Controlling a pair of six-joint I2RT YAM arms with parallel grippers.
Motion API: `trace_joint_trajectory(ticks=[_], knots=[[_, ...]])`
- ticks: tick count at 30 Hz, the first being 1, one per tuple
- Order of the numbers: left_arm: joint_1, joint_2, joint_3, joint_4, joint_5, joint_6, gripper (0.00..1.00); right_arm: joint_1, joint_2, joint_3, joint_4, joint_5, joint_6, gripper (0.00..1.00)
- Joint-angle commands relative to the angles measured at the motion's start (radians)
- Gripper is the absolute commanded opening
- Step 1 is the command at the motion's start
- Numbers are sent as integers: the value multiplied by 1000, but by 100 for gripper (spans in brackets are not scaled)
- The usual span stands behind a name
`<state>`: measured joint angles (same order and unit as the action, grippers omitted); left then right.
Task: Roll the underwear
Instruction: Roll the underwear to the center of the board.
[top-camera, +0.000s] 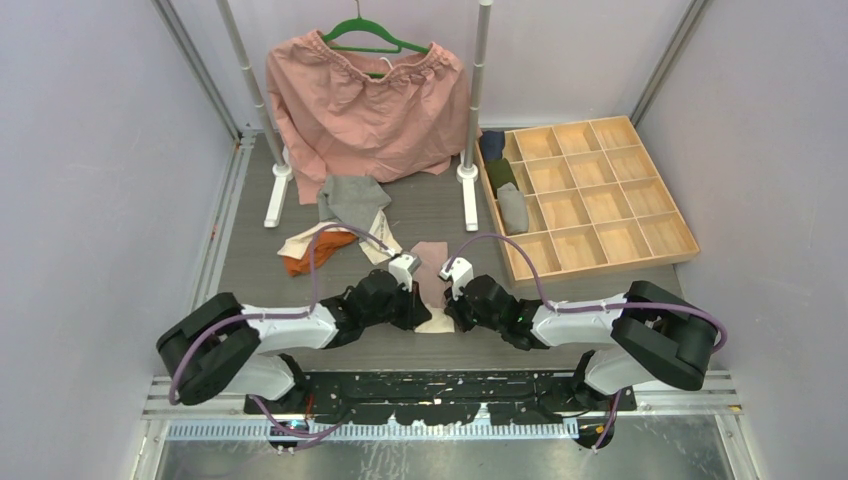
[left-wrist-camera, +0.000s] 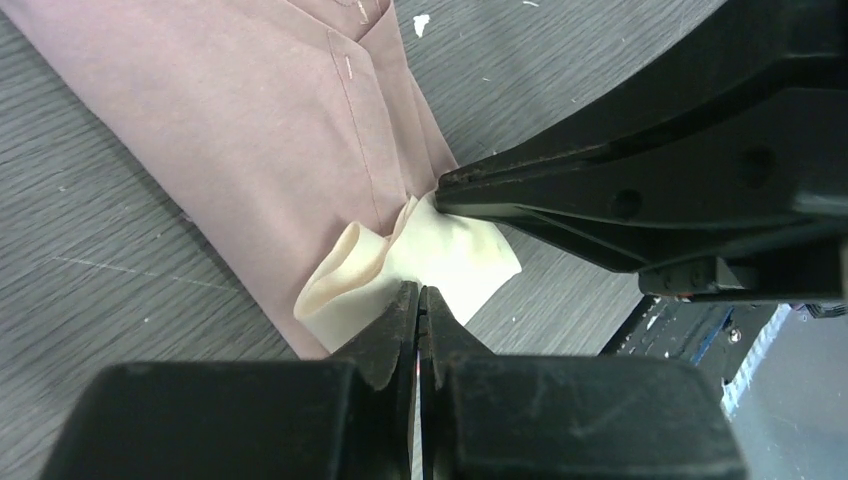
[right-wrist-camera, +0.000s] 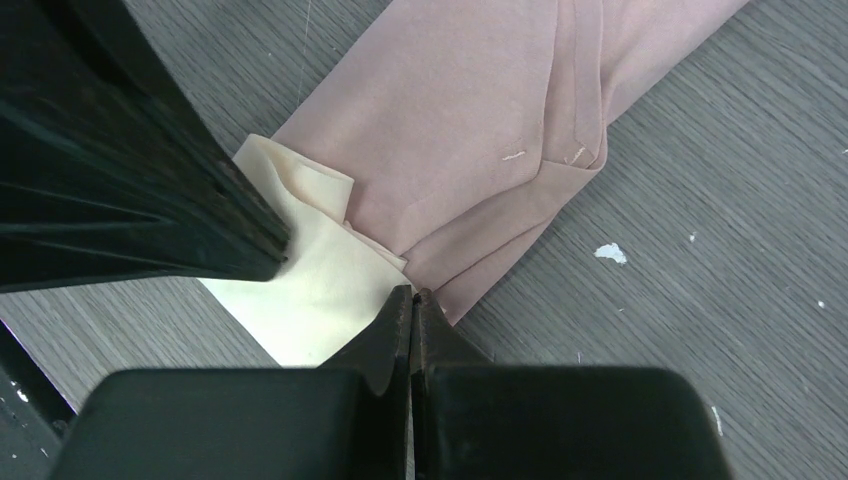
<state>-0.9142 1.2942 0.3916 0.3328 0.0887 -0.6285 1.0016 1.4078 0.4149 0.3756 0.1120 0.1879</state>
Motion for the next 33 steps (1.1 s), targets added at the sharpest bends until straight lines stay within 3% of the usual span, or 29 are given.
trace_joint_trajectory(ticks=[1,24,28,33], knots=[[-3,73,2,205,24,-26,1,2,-17,-3,25,24,14,1],[-3,84,-15,65,-145,-15,1,2,-28,3,9,15,6,1],[-2,111,-35,90,-143,-26,1,1,-49,6,4,6,-10,7],[-2,137,-35,97,-134,-27,1,2,-132,5,-21,-3,-80,25]])
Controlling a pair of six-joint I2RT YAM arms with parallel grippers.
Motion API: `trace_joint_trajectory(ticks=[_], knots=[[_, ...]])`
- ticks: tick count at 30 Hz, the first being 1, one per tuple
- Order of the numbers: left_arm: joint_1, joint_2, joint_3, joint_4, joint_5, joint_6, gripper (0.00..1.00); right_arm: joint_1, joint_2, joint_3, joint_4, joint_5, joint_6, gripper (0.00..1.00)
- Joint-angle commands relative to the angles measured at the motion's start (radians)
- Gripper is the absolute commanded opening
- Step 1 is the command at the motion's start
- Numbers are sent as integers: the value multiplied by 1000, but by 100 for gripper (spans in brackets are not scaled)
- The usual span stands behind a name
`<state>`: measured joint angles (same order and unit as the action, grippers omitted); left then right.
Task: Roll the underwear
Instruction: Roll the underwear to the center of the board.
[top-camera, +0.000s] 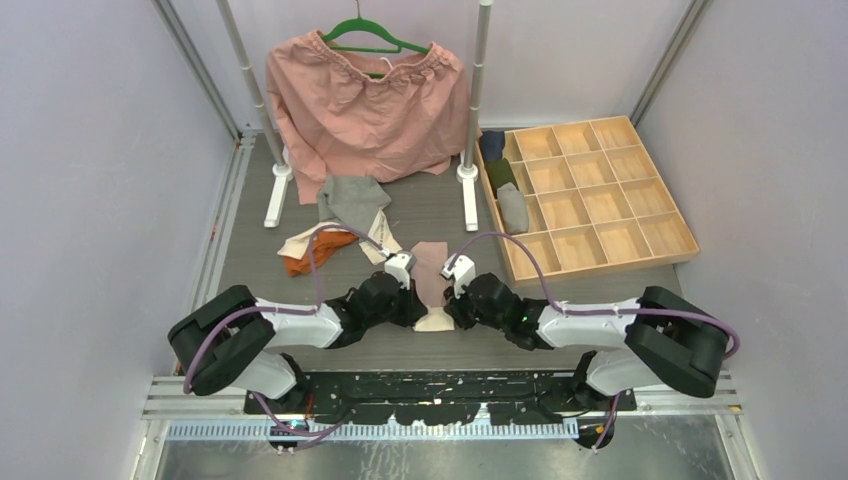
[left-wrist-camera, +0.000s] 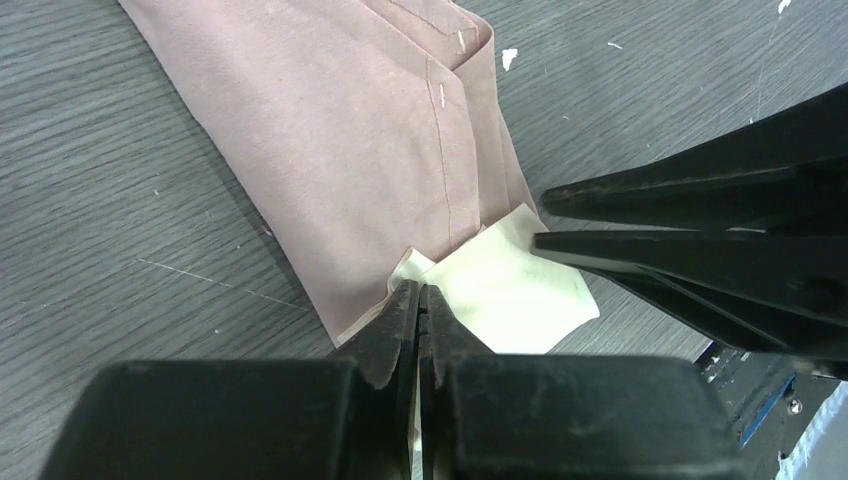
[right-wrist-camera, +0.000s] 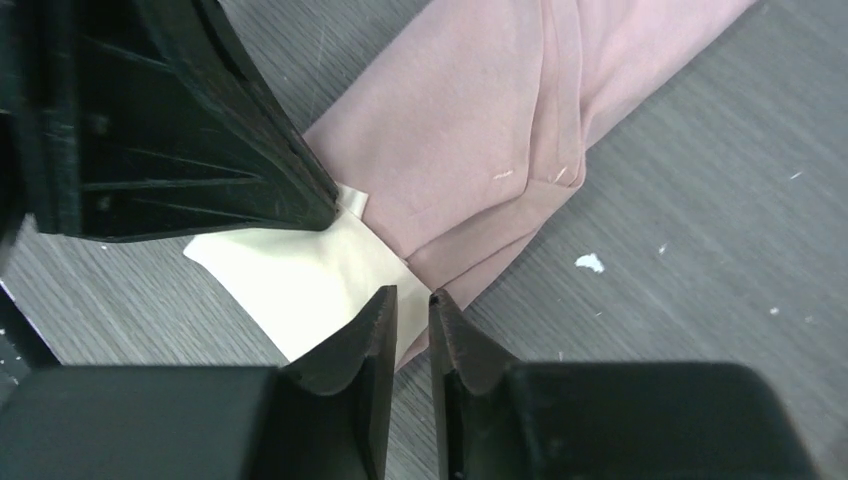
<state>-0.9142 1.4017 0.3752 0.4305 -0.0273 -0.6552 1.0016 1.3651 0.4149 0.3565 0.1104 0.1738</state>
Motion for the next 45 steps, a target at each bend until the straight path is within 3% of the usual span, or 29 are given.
trace_joint_trajectory(ticks=[1,9,19,31,45], knots=[[-2,33,-19,-1,-16,0,1,3,-104,5,-9,-9,-99,28],[-2,39,-21,-17,-10,-6,1,8,-241,41,-190,-180,-430,43],[-2,39,-7,-58,-19,-5,1,85,-221,12,-153,-269,-786,50],[-3,68,2,-53,-4,-7,1,212,12,53,-47,-115,-927,54],[-2,75,6,-56,-5,-6,1,252,59,31,-35,58,-1004,52]])
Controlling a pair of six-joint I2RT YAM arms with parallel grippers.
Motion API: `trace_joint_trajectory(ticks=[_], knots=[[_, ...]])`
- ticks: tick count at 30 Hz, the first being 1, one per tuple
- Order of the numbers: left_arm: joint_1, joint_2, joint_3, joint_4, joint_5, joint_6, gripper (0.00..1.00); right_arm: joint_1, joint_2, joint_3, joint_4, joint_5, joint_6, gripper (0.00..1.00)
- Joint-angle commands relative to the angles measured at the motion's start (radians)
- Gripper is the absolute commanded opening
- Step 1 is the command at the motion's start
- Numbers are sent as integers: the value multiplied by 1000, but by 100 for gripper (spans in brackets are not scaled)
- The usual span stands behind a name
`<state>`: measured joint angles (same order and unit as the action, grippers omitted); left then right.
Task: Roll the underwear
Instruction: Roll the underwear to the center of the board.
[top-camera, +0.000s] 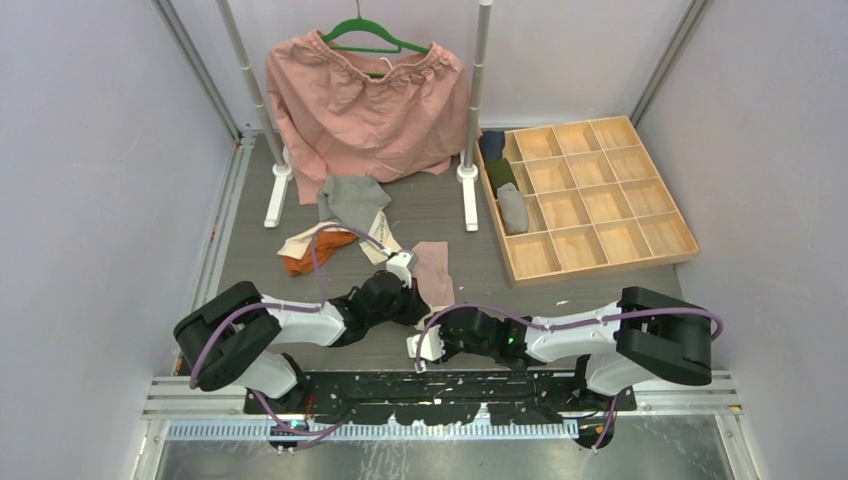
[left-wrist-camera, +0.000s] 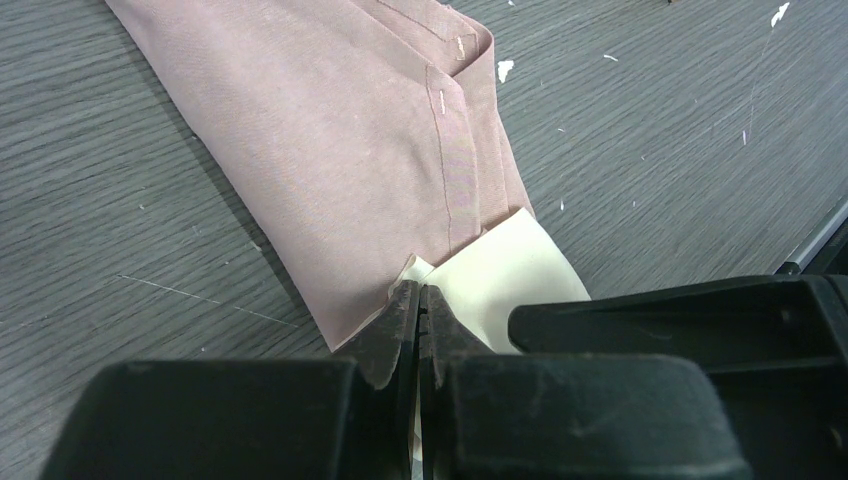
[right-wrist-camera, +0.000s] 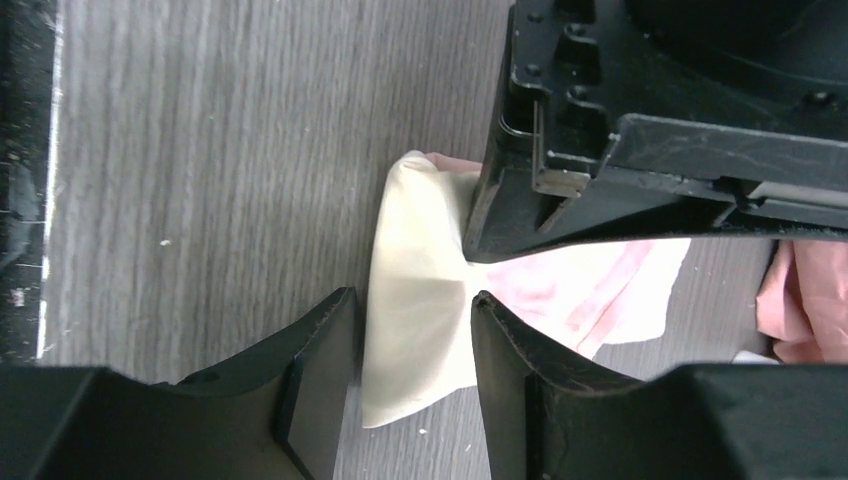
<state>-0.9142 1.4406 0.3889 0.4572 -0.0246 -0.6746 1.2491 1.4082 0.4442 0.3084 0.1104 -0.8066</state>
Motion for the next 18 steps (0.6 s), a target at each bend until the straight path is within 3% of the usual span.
trace_joint_trajectory(ticks=[1,7,11,18], knots=[[-2,38,-7,-83,-9,13,1,5,23,1,19,68,-24,52],[-2,56,-1,-80,-3,13,1,5,65,-5,68,87,-34,51],[-1,60,-1,-75,-3,9,1,4,81,-5,75,80,-28,45],[10,47,-2,-86,-3,9,1,4,53,-2,29,74,30,17]])
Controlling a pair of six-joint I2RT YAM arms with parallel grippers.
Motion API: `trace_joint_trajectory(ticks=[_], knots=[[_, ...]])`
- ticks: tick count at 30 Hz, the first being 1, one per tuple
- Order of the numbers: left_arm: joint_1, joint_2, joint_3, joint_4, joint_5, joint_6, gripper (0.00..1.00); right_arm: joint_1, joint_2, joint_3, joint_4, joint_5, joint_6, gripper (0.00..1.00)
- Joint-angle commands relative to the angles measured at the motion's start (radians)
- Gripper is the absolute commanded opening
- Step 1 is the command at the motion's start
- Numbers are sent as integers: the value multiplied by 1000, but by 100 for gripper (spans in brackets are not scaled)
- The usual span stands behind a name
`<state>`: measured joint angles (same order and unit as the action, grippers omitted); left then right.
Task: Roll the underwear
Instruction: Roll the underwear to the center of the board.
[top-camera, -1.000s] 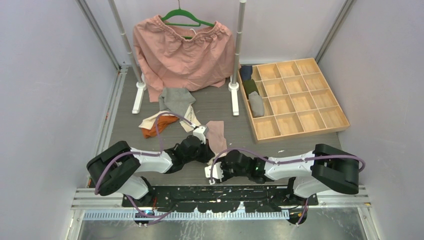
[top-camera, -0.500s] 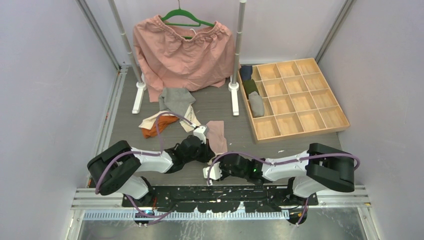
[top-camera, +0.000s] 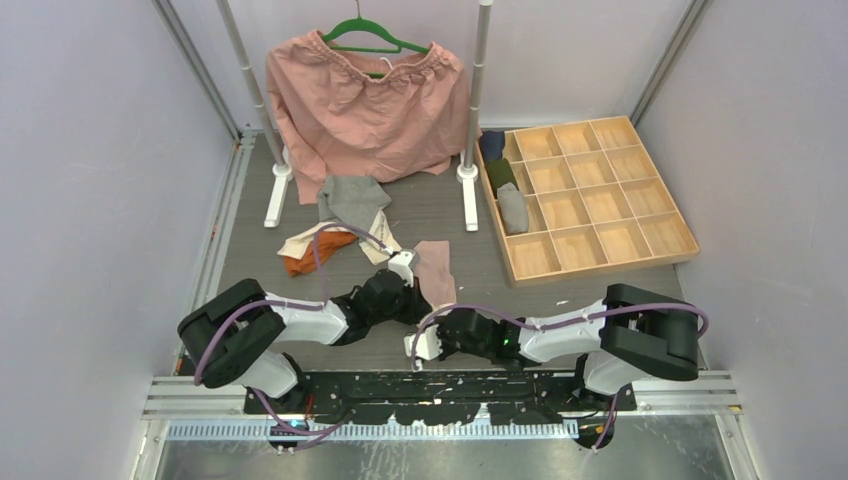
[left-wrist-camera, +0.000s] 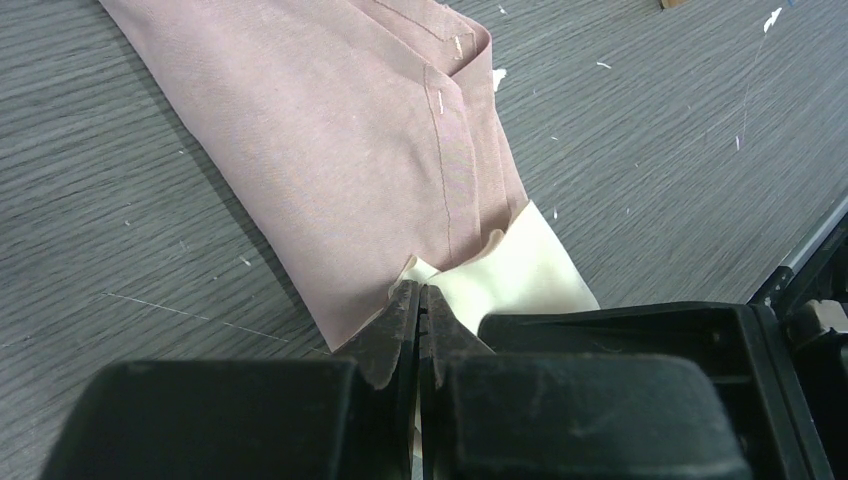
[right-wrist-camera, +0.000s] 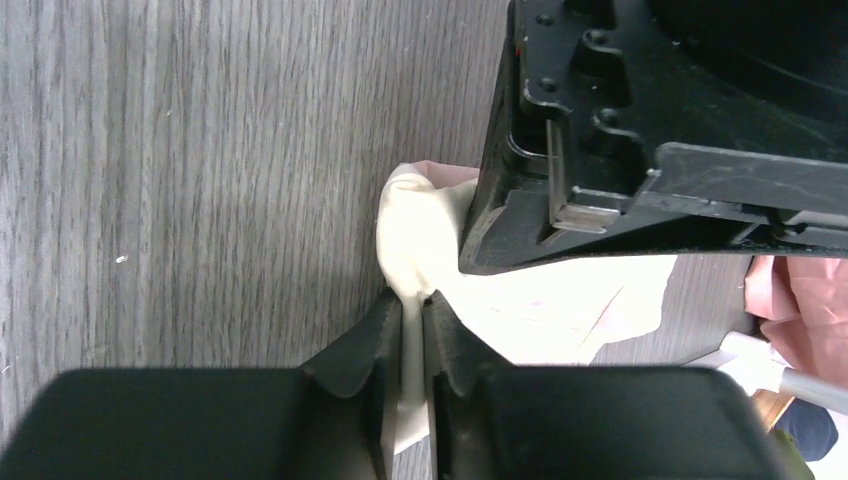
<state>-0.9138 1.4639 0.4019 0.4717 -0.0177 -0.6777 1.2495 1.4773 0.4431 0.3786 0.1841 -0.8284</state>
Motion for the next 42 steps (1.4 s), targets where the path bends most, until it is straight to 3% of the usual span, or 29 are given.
trace_joint_trajectory(ticks=[1,5,13,25,34,42], knots=[[12,17,-17,-100,-8,10,1,4,-23,4,-58,-4,69,13],[20,-26,-24,-111,-10,6,1,4,-65,31,-155,-52,141,1],[35,-167,-13,-217,-50,22,1,-57,-155,55,-211,-331,381,1],[44,-475,-58,-407,-140,29,1,-171,-70,114,-200,-569,685,1],[44,-599,-98,-429,-85,37,1,-290,5,147,-127,-778,891,1],[44,-635,-93,-381,11,80,1,-394,79,172,-78,-854,1060,1]])
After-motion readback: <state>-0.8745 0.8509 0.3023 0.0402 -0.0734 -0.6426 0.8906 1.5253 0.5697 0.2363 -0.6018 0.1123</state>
